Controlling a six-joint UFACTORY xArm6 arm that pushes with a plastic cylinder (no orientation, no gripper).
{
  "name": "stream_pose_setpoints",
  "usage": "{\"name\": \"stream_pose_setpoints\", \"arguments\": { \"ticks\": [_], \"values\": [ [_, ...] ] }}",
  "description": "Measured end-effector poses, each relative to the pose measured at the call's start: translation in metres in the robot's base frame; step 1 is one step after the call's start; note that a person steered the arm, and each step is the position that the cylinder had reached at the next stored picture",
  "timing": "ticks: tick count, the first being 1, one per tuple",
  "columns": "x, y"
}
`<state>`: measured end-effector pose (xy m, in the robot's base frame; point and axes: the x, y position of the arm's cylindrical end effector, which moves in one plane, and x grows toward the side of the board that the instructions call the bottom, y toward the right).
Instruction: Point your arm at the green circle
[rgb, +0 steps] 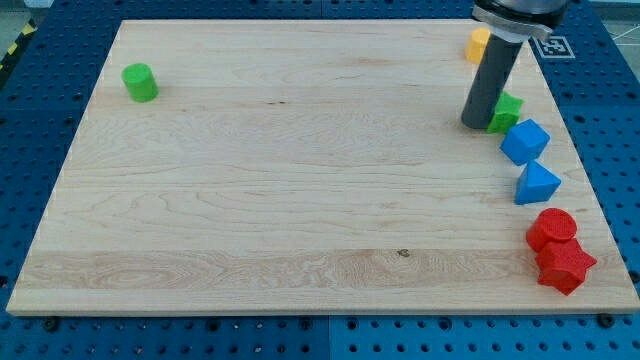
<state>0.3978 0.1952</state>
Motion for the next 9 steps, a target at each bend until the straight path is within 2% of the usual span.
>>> {"name": "stream_pose_setpoints", "arguments": {
  "ticks": [2, 3, 5, 9],
  "values": [
    [0.001, 0.009],
    [0.001, -0.028],
    [0.001, -0.183],
    [0.001, -0.437]
  ]
}}
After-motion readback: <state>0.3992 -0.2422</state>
